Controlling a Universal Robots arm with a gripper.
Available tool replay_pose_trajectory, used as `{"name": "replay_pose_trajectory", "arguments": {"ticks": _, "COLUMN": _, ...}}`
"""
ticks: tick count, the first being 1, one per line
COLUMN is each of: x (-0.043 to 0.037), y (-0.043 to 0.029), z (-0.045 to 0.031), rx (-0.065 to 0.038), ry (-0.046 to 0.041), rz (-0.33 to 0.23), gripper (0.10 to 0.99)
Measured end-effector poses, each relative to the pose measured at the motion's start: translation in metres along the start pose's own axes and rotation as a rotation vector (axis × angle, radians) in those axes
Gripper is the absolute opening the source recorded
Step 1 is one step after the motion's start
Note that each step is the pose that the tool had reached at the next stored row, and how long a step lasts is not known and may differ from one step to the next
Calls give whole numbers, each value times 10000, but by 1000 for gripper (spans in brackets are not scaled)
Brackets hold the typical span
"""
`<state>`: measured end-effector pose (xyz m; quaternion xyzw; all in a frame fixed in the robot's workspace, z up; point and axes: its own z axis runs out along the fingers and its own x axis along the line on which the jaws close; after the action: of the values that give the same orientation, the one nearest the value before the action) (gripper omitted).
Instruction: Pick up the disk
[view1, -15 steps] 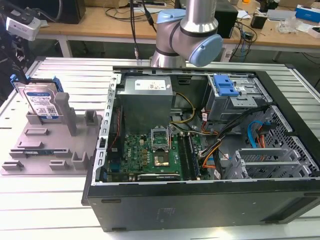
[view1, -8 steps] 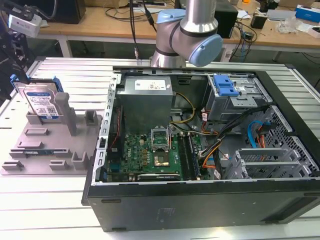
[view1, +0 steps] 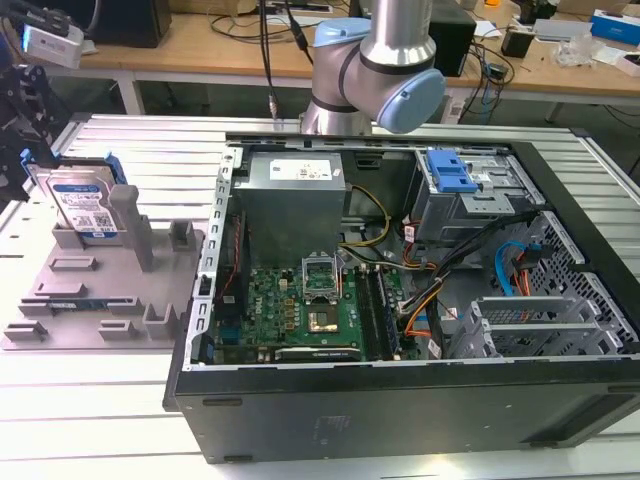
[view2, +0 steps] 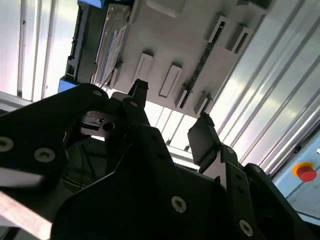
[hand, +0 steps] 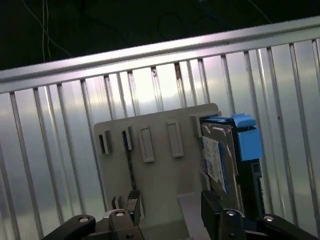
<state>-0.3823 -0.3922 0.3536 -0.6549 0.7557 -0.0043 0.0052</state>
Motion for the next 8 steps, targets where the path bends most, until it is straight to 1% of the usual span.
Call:
{"name": "replay_pose_trajectory", "arguments": {"ticks": 1, "x": 0, "y": 0, "z": 4, "rx": 0, "ry": 0, "rz": -370, "gripper": 600}}
{"name": "replay_pose_trajectory", "arguments": {"ticks": 6, "x": -1, "y": 1, "z": 14, "rx": 0, "ry": -12, "rz": -1332, "gripper": 600}}
{"name": "replay_pose_trajectory", "arguments": {"ticks": 7, "x": -1, "y": 0, "z": 17, "rx": -1, "ry": -7, "rz": -1433, "gripper": 600}}
{"name": "replay_pose_trajectory", "arguments": {"ticks": 8, "x": 0, "y": 0, "z": 19, "rx": -10, "ry": 35, "rz": -1512, "gripper": 600}}
